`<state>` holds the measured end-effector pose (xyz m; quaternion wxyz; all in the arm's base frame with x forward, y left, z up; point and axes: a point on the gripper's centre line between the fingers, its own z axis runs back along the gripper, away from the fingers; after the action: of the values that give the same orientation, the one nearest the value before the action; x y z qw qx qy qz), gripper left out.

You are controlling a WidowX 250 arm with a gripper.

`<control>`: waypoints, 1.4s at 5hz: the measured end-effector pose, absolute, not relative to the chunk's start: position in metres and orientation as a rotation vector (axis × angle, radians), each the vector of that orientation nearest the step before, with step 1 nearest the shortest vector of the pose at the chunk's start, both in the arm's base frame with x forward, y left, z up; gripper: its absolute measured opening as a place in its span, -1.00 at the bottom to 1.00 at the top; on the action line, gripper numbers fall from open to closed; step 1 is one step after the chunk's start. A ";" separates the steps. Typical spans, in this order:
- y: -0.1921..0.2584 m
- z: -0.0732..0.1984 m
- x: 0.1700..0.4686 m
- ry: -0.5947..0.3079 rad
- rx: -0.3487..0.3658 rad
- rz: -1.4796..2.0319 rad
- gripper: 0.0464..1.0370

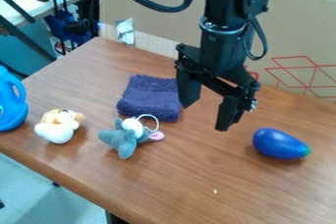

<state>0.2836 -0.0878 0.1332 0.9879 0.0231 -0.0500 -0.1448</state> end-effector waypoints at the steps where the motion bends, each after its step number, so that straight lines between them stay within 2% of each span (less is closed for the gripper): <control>1: -0.086 0.123 0.280 -0.067 0.051 -0.290 0.94; 3: -0.034 0.128 0.267 -0.117 0.066 -0.223 0.94; 4: -0.017 0.130 0.266 -0.093 0.151 -0.296 0.94; 5: -0.002 0.122 0.269 -0.061 0.161 -0.338 0.94; 6: 0.016 0.112 0.273 -0.069 0.135 -0.345 0.94; 7: 0.025 0.093 0.271 -0.035 0.095 -0.334 0.94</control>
<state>0.2713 0.0252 0.0925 0.9848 0.0474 -0.0175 -0.1664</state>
